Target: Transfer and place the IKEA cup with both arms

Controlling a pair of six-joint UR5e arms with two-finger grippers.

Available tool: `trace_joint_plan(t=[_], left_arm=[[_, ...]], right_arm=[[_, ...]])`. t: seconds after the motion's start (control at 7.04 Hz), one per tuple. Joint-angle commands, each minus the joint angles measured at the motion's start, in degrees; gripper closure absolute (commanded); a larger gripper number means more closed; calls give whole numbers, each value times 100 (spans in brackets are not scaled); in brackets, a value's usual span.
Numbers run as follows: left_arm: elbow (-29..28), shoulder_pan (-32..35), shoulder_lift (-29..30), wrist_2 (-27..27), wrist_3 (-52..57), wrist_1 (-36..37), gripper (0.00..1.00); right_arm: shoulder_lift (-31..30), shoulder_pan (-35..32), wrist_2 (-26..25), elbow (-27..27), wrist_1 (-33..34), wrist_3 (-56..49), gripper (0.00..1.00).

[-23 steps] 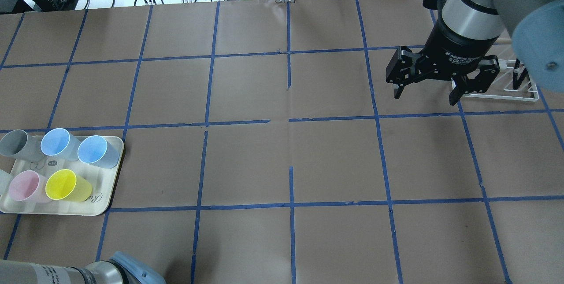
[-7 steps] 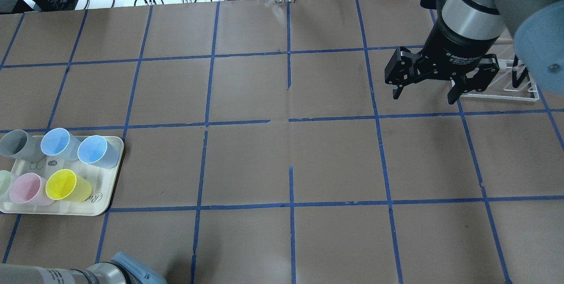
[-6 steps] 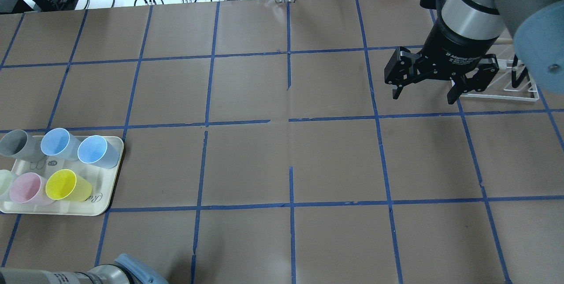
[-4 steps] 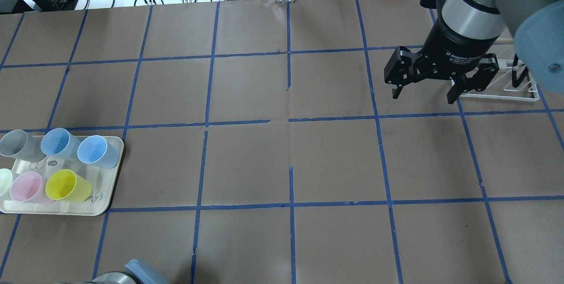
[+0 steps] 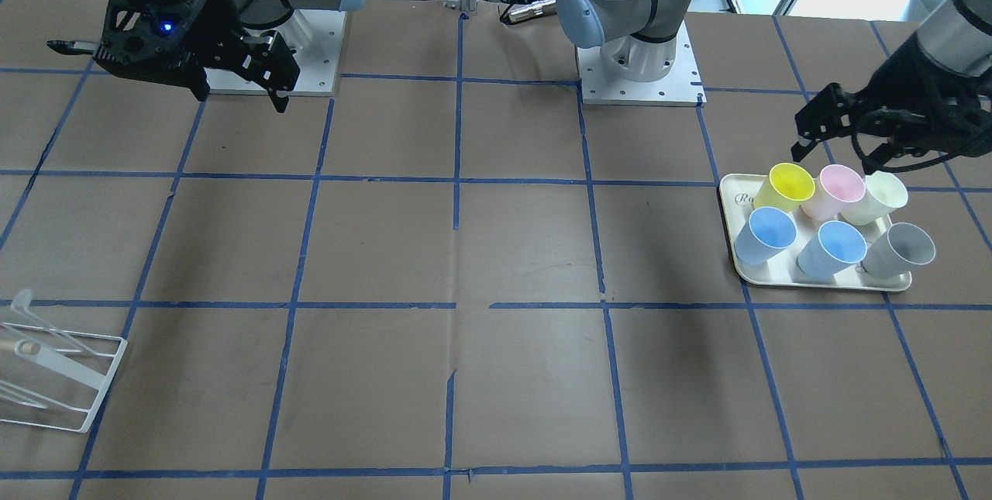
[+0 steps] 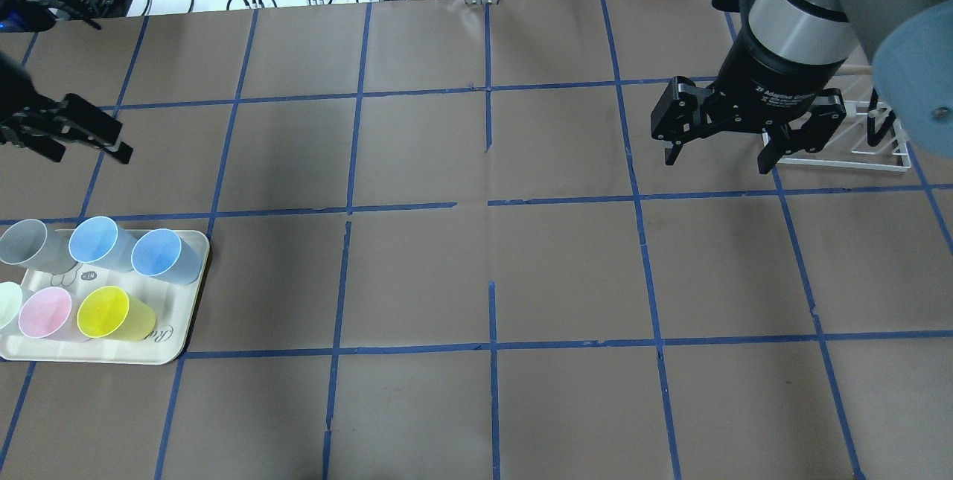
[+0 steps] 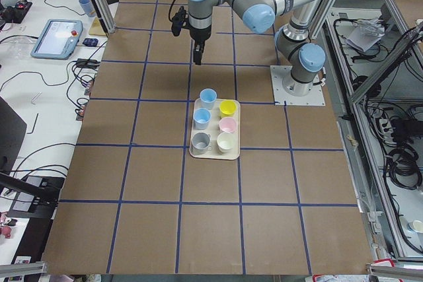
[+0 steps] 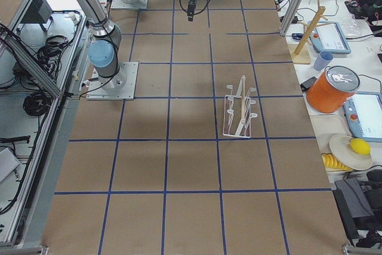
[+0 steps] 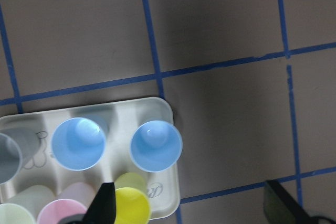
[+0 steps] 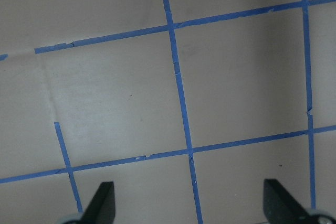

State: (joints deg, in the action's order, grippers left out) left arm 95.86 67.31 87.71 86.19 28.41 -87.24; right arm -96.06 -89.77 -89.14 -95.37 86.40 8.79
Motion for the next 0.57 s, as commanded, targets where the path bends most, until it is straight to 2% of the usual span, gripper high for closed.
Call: trace_joint_plan(t=[0.0,0.28,0.43], left_arm=[[-319,1227,88,144,-1805,-38,0],[-1223,1486,290,83,-2548,-966,0],[-1480,1765,334,65,-2603,-1127,0]], right_arm=[[-1,3,2,0,-1,0,0],[-1,-6,-42,-8,-1,0,0],[-1,3,-42,-8,-1,0,0]])
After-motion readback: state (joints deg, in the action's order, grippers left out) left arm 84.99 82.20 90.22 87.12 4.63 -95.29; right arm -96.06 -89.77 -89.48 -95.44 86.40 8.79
